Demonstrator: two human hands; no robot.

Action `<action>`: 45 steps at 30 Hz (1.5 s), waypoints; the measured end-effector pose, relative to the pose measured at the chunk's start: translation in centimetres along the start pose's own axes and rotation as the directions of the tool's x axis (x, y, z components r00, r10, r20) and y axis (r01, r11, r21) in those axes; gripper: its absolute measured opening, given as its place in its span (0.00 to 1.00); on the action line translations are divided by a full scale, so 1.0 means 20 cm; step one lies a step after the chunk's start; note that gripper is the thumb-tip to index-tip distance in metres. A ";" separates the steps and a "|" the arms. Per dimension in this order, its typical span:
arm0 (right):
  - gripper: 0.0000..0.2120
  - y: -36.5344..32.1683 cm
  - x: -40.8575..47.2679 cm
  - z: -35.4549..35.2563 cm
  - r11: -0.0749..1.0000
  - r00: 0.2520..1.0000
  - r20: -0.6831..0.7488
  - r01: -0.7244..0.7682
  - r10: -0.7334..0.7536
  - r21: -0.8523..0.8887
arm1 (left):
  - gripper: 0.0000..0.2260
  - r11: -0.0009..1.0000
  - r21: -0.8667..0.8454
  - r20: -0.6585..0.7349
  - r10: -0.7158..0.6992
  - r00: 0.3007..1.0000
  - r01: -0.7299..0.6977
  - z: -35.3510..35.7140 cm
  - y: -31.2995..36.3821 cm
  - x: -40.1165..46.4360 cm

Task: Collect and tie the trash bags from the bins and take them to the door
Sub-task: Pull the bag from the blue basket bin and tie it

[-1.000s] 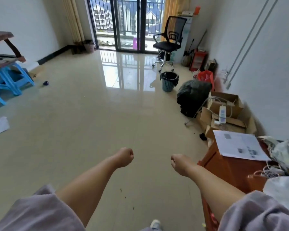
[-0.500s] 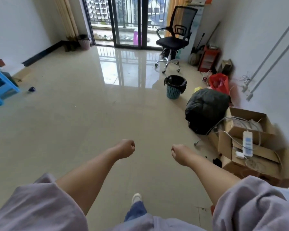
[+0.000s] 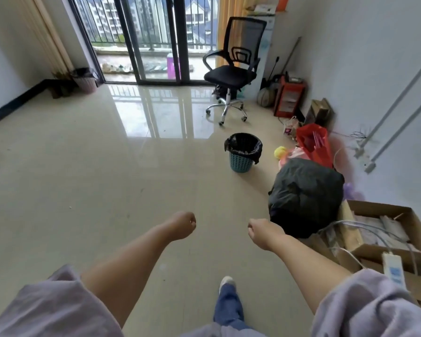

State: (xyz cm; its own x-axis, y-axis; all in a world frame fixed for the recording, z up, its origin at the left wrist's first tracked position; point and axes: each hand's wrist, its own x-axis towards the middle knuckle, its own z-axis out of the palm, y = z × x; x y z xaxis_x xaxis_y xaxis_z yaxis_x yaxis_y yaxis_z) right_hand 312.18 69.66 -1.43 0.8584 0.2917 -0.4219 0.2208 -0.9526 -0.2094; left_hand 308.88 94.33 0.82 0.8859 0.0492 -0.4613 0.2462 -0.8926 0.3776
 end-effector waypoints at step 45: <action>0.12 0.47 4.08 -0.51 0.563 0.740 0.178 -0.624 0.648 0.541 | 0.09 0.977 -0.168 0.489 0.198 0.849 -0.131 -0.79 0.22 4.67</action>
State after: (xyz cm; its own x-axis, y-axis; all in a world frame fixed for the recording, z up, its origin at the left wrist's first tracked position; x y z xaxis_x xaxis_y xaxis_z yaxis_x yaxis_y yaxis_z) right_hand 389.02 83.71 -28.88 0.6960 -0.3864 -0.6052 -0.6619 -0.6719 -0.3323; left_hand 398.92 102.03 -27.80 0.6090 -0.3541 -0.7097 0.1905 -0.8033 0.5643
